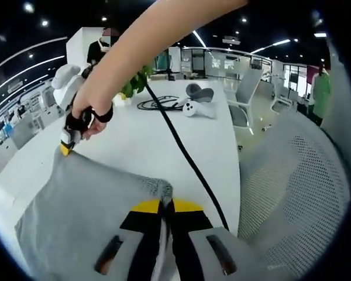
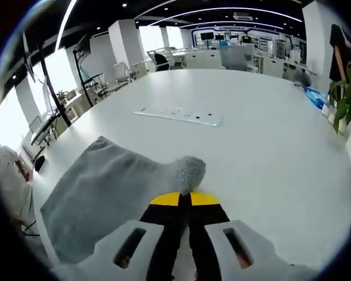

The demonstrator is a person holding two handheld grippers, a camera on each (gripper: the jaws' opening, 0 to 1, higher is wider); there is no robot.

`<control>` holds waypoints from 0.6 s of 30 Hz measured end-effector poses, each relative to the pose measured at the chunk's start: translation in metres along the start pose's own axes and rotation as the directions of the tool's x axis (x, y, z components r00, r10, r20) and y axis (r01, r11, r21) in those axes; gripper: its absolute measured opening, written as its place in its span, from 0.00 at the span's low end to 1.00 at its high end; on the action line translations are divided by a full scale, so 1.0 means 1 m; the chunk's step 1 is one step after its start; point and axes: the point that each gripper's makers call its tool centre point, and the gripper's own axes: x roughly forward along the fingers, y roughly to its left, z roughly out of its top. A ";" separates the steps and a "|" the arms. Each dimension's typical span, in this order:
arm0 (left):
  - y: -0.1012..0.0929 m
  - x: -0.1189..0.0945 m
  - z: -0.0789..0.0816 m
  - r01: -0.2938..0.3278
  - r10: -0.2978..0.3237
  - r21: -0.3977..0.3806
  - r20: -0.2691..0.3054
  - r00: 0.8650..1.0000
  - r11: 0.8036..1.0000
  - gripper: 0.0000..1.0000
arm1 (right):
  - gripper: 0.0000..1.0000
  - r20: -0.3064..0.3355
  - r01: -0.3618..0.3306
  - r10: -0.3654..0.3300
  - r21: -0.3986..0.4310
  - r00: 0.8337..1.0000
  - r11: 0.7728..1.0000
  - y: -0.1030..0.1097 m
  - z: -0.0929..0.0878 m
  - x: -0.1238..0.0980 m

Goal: Fold the towel on the table until its edges align and the towel forms a compact rectangular stack.

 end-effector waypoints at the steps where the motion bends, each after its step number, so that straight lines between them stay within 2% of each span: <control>1: 0.001 -0.003 0.002 -0.007 0.007 -0.002 0.006 1.000 1.000 0.05 | 0.01 0.003 -0.001 0.001 -0.004 1.000 1.000 0.002 0.003 -0.001; 11: 0.013 -0.033 0.016 -0.072 0.073 -0.025 0.061 0.995 0.997 0.05 | 0.01 0.045 -0.006 0.007 -0.028 0.999 1.000 0.020 0.032 -0.011; 18: 0.022 -0.051 0.020 -0.120 0.124 -0.053 0.090 0.988 0.991 0.05 | 0.01 0.061 -0.004 0.008 -0.053 0.998 0.999 0.032 0.047 -0.014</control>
